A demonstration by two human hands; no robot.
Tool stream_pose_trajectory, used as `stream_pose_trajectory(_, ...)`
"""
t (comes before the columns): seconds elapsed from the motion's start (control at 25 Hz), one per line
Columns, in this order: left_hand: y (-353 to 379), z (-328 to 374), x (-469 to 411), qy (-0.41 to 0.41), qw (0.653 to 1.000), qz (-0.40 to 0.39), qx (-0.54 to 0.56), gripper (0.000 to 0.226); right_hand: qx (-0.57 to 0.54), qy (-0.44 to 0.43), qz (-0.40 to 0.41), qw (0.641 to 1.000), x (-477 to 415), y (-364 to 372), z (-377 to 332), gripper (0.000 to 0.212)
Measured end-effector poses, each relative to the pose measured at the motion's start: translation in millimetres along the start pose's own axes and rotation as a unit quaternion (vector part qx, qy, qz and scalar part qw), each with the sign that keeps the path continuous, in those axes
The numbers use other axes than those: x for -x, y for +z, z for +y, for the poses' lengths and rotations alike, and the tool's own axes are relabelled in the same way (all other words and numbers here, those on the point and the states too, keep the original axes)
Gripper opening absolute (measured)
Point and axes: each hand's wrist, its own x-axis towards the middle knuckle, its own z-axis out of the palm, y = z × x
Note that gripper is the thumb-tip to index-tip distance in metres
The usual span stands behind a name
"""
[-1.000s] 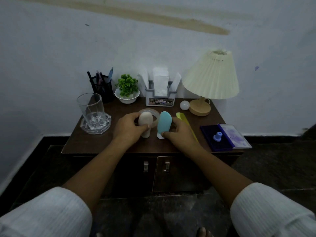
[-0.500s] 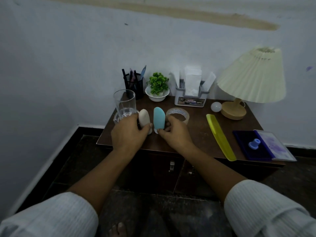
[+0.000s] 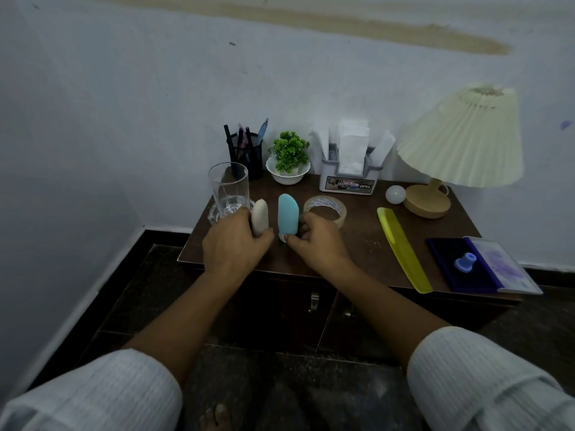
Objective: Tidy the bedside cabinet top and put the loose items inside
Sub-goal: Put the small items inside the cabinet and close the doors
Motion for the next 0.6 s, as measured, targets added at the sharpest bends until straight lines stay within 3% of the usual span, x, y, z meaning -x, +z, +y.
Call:
stream_pose_trajectory(0.4,-4.3,-0.6,2.5,-0.021,0.999,-0.038,0.012,0.066,0.012,0.009,-0.013,1.0,2.8,-2.4,-1.4,0.043)
stream_pose_trajectory(0.6,-31.6,11.9,11.5,-0.013,1.0,0.014,0.009,0.072,0.016,0.031,-0.059,0.998,6.9,-20.2,-2.1,0.068)
